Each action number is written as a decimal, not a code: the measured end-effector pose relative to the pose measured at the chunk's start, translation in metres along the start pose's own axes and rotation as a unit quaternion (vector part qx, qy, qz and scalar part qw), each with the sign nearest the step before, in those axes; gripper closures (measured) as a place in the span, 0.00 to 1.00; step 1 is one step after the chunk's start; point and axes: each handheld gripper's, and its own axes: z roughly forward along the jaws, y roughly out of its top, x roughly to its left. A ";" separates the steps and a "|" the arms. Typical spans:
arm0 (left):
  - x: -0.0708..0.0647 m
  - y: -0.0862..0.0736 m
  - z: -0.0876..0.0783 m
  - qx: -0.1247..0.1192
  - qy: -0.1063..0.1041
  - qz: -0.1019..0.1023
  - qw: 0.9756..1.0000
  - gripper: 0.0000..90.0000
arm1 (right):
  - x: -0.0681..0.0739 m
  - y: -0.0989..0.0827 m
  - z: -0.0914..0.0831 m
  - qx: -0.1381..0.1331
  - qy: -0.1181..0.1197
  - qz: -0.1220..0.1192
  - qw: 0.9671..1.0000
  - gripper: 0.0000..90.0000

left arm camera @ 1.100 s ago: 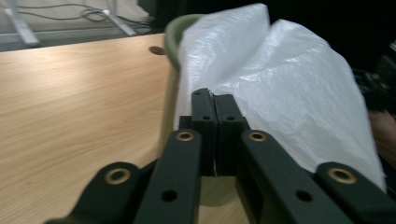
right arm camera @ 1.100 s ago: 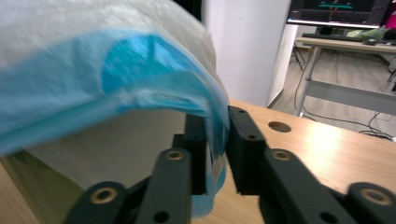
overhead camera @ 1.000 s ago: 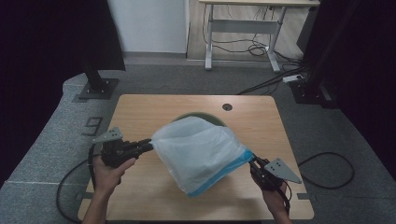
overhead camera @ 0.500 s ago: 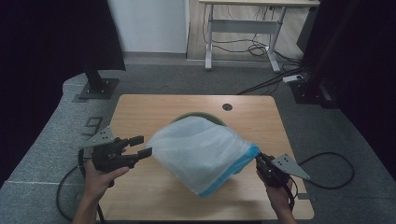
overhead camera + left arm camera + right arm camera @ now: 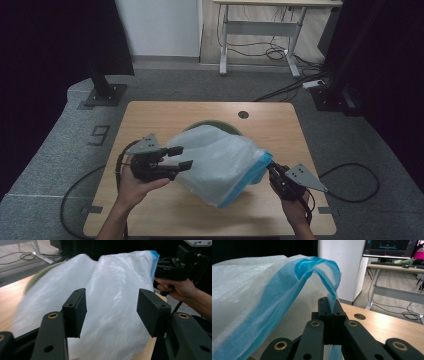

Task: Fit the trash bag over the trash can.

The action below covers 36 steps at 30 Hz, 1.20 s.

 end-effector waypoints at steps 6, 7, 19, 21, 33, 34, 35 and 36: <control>-0.010 0.012 0.021 0.014 -0.014 0.007 1.000 0.44 | 0.004 0.005 -0.001 -0.005 0.003 -0.008 1.000 0.98; -0.010 0.014 0.024 0.017 -0.017 0.006 1.000 0.44 | 0.005 0.006 -0.001 -0.007 0.005 -0.009 1.000 0.98; -0.009 0.012 0.059 0.053 -0.017 -0.007 0.998 0.43 | 0.017 0.013 -0.002 -0.018 0.023 -0.020 0.999 0.98; -0.007 0.009 0.063 0.058 -0.015 -0.009 0.998 0.46 | 0.018 0.013 -0.002 -0.019 0.024 -0.018 0.999 0.98; -0.007 -0.006 0.070 0.050 -0.003 -0.008 0.999 0.50 | 0.018 0.015 -0.007 -0.025 0.026 -0.020 0.999 0.98; -0.008 -0.007 0.069 0.050 -0.003 -0.005 0.999 0.48 | 0.018 0.015 -0.007 -0.025 0.026 -0.020 0.999 0.98; -0.008 -0.007 0.069 0.050 -0.007 -0.003 0.999 0.46 | 0.018 0.014 -0.007 -0.025 0.025 -0.020 0.999 0.98; -0.010 -0.007 0.070 0.053 -0.013 -0.001 0.998 0.41 | 0.018 0.014 -0.007 -0.025 0.025 -0.020 0.999 0.98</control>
